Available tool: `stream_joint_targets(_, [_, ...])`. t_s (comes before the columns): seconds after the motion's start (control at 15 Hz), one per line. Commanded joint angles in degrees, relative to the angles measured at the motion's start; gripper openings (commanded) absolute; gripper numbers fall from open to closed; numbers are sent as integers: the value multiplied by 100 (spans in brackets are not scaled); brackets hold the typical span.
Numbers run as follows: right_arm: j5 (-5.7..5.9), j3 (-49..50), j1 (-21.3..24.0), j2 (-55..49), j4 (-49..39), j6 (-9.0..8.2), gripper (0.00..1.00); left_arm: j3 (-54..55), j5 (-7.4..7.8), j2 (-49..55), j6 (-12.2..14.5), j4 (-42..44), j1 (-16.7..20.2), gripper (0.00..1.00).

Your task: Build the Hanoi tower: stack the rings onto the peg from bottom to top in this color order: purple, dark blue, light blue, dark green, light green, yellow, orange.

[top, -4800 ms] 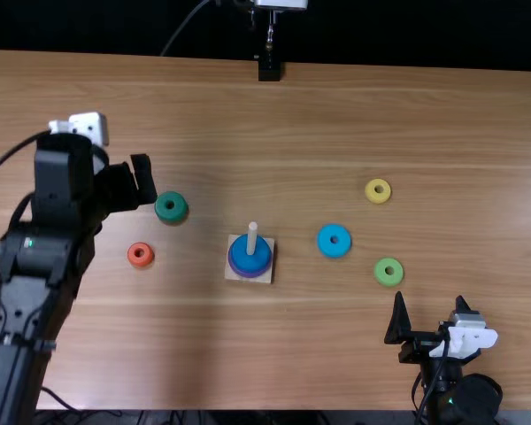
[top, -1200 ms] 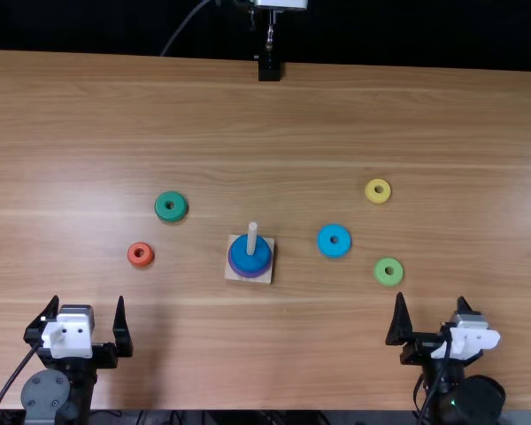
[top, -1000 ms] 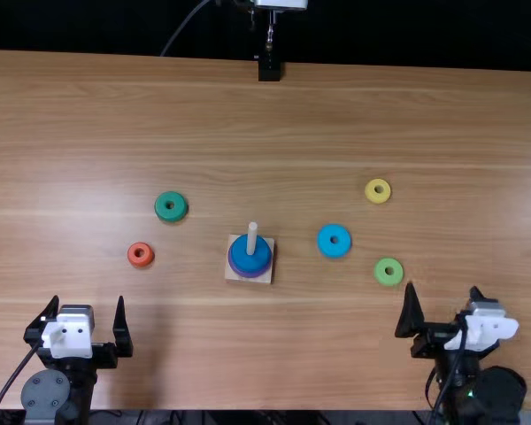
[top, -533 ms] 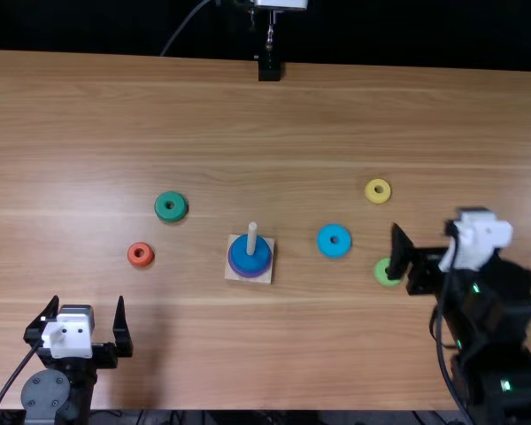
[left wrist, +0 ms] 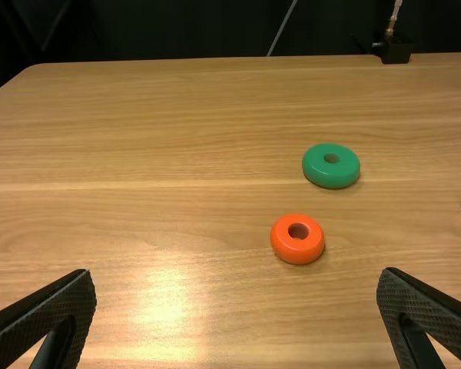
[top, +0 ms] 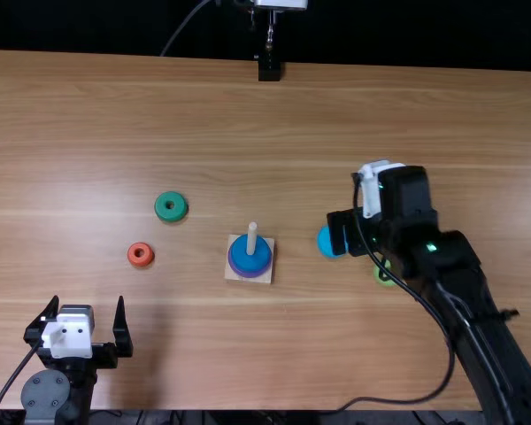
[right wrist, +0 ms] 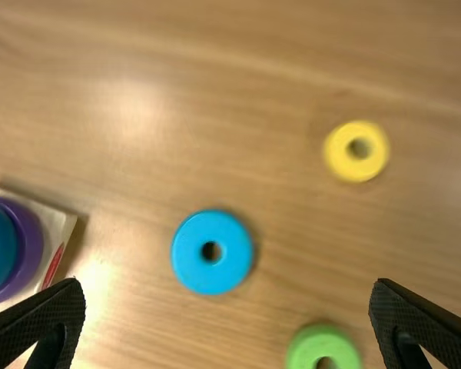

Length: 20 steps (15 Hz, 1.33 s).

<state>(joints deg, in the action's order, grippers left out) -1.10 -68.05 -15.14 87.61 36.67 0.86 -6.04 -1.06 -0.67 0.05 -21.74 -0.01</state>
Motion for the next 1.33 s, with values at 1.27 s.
stream_joint_targets(1.27, [5, -1017, -139, 2691, 569, -719, 91, 604, 53, 67, 68, -474, 27, 100])
